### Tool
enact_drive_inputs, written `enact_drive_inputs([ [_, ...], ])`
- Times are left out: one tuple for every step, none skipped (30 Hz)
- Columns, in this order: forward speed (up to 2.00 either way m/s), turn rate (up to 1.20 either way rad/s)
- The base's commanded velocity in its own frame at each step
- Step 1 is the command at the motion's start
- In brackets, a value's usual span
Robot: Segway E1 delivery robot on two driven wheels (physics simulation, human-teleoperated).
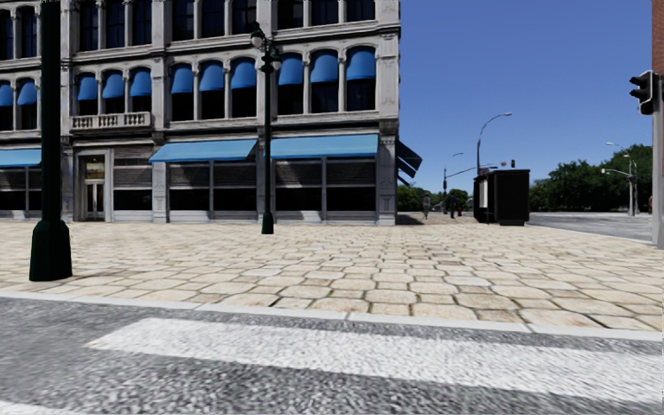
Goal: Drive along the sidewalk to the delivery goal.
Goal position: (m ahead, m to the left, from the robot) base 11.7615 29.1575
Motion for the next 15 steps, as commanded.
enact_drive_inputs([
  [1.94, 0.15],
  [1.94, 0.17],
  [1.94, 0.17],
  [1.94, 0.18],
  [1.94, 0.18],
  [1.94, 0.19],
  [1.94, 0.2],
  [1.94, 0.2],
  [1.94, 0.2],
  [1.94, 0.21],
  [1.94, 0.23],
  [1.94, 0.23],
  [1.94, 0.27],
  [1.94, 0.28],
  [1.94, 0.29],
])
